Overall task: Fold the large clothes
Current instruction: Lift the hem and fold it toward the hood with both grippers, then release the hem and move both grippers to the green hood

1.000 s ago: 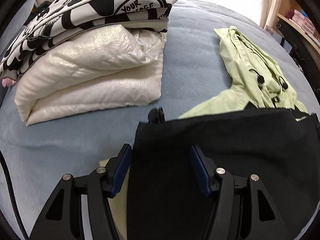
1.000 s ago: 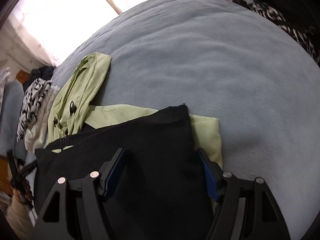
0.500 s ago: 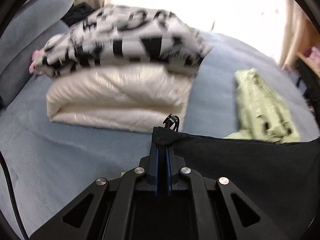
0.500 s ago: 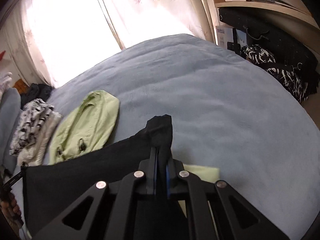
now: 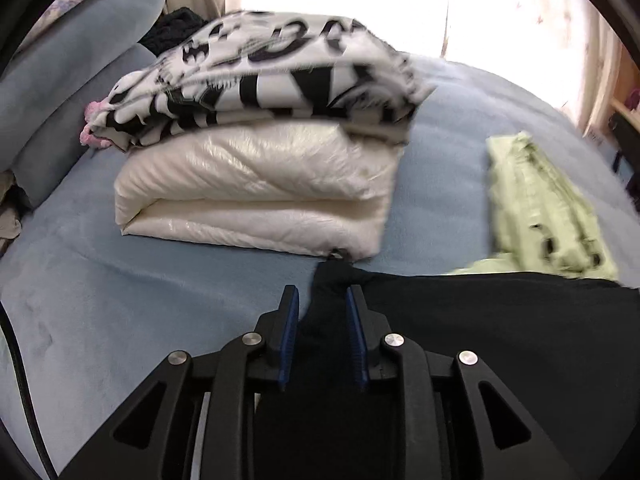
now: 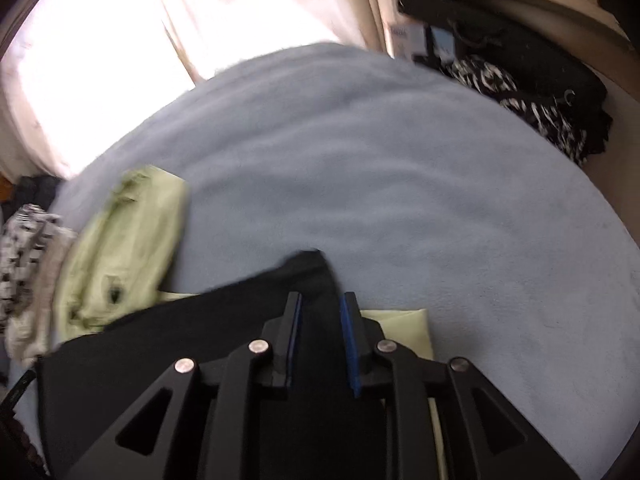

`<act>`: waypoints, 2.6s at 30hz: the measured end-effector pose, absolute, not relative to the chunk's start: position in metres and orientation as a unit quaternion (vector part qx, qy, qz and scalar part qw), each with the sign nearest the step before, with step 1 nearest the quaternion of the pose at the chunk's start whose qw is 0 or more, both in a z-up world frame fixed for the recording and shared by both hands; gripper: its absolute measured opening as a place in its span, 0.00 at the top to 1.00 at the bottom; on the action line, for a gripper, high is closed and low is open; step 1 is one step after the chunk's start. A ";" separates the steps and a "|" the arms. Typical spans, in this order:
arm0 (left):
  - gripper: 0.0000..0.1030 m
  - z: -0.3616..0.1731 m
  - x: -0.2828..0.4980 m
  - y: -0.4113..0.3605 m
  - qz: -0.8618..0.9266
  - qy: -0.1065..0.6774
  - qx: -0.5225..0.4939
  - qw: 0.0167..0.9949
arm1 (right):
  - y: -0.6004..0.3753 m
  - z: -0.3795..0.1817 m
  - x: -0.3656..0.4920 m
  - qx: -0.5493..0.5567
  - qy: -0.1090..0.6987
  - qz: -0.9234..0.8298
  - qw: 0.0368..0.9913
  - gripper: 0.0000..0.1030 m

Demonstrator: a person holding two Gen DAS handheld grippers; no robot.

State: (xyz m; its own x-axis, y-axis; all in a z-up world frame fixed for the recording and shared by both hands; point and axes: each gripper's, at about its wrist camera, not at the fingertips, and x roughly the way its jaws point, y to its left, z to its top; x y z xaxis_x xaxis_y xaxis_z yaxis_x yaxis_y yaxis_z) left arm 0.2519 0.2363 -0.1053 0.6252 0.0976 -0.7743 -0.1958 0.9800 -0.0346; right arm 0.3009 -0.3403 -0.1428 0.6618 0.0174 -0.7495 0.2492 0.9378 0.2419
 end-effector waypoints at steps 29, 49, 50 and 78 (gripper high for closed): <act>0.75 -0.134 0.195 0.191 0.020 0.477 -0.095 0.874 | -0.351 -0.158 0.210 0.154 0.444 -0.023 0.882 0.62; 0.58 -0.125 0.076 0.215 0.040 0.482 -0.049 0.874 | -0.365 -0.161 0.133 0.163 0.462 0.025 0.872 0.97; 0.58 -0.129 0.077 0.216 0.043 0.486 -0.048 0.872 | -0.366 -0.157 0.127 0.159 0.456 0.020 0.876 0.97; 0.57 -0.128 0.261 0.109 -0.003 0.462 -0.015 0.887 | -0.137 -0.157 0.290 0.060 0.457 0.146 0.875 0.58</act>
